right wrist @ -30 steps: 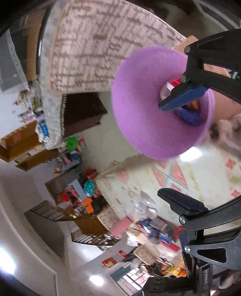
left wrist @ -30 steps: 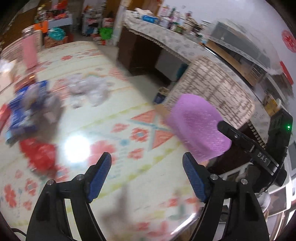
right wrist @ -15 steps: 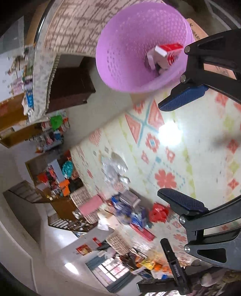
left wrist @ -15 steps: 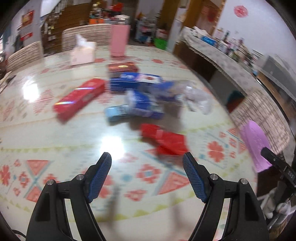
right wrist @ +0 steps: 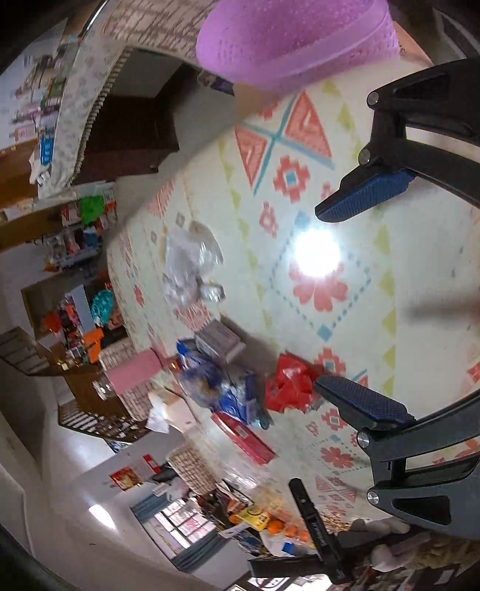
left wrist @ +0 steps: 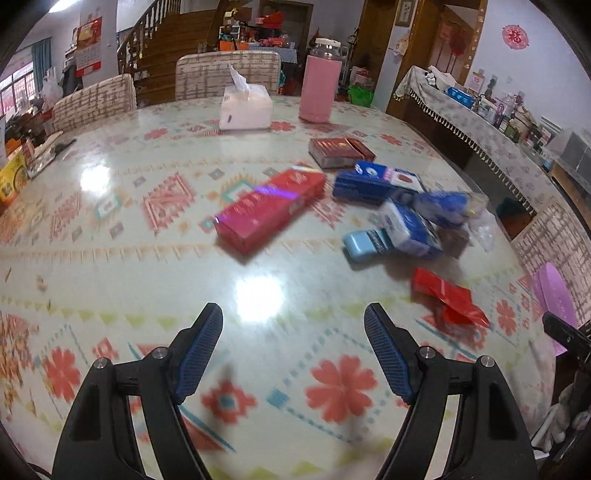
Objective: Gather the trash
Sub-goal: 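Move both grippers back to the trash on the table, then grasp the long red ointment box with the left gripper while the right grasps the crumpled red packet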
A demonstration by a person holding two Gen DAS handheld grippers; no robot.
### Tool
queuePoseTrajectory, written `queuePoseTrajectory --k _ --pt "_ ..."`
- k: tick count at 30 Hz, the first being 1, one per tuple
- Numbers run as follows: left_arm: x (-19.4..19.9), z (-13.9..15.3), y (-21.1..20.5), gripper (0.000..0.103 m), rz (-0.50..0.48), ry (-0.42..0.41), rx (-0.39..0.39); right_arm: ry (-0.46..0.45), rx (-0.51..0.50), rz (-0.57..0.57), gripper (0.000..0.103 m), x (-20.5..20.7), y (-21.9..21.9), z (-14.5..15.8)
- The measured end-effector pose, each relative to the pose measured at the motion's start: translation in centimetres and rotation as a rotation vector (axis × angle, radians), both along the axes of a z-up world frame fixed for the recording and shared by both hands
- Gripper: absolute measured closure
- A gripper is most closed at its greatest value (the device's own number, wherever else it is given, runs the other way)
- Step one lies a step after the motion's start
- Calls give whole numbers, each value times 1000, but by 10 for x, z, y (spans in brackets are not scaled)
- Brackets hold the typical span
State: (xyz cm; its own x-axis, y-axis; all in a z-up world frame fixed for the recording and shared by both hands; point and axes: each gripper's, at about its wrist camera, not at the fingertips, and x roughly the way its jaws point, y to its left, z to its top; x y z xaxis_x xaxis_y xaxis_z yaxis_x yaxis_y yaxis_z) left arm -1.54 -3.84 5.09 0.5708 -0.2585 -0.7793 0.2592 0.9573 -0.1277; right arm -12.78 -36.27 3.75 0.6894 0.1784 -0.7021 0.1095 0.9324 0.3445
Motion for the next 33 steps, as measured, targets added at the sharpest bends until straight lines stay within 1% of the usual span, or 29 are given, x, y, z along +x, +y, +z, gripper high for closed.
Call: queuePoseTrajectory --k 3,5,9,13,15,21,25,28,29,30,31,32,33 --pt "23 1 1 25 -31 -15 40 10 -11 49 14 18 18 -1" --pt "42 1 1 25 -55 -14 52 18 -19 84 13 31 31 -2" --pt "76 -2 -3 25 -96 0 55 39 -45 155 13 60 54 -7" --pt "100 -6 -7 25 -113 3 59 47 -68 210 12 85 71 -10" --pt "111 -9 -7 25 -118 9 50 47 -80 239 11 95 78 -11" --pt "130 -27 -8 25 -113 49 37 73 -116 298 10 119 99 -23" --pt "134 -38 -8 25 -116 78 18 90 -141 313 10 125 109 -30" --pt "135 -41 -6 25 -102 86 27 98 -164 316 10 125 115 -34" --pt "135 -42 -4 28 -86 89 31 99 -176 315 10 124 118 -35" --pt "134 -41 -2 40 -75 83 32 101 -188 314 10 123 119 -36" --pt "132 -40 -1 48 -65 80 37 104 -206 311 10 121 121 -37" --pt "132 -40 1 64 -62 82 37 103 -230 302 15 119 122 -38" --pt "131 -38 3 64 -52 82 31 96 -273 285 26 116 123 -38"
